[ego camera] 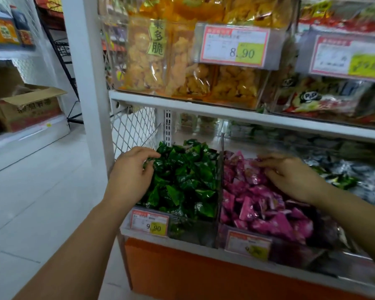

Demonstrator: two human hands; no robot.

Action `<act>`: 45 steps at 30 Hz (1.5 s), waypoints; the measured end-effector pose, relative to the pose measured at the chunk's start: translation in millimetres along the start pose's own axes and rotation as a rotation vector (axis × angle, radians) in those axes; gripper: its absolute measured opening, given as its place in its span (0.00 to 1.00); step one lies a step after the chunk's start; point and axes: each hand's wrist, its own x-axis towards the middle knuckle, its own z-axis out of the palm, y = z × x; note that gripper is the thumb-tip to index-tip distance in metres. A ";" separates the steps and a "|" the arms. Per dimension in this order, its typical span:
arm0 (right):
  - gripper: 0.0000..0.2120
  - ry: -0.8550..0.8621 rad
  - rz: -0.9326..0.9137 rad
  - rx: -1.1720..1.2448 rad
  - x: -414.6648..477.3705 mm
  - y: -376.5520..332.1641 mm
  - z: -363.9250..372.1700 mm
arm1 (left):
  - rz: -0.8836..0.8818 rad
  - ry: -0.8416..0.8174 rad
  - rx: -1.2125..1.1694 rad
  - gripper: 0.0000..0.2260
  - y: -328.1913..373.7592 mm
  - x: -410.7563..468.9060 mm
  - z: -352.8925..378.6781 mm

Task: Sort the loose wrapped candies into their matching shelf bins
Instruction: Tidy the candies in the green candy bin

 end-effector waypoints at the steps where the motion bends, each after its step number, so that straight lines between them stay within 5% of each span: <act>1: 0.15 0.020 -0.011 -0.007 1.3 -1.6 -2.6 | 0.007 0.001 0.018 0.11 0.8 0.6 1.2; 9: 0.18 -0.023 -0.046 0.340 46.8 -52.5 2.8 | 0.027 -0.228 -0.171 0.11 30.9 35.7 18.6; 15: 0.18 -0.141 -0.064 0.257 73.8 -48.4 21.2 | 0.016 -0.381 -0.112 0.17 28.8 93.2 47.3; 22: 0.18 -0.133 -0.103 0.280 79.3 -39.8 25.8 | -0.039 -0.571 0.078 0.11 3.5 127.3 72.7; 31: 0.18 -0.104 -0.137 0.288 81.0 -35.1 32.4 | -0.119 -0.654 0.021 0.09 -5.2 142.1 89.6; 45: 0.18 -0.084 -0.130 0.309 78.7 -34.8 34.2 | -0.032 -0.465 -0.020 0.08 -8.3 131.9 72.0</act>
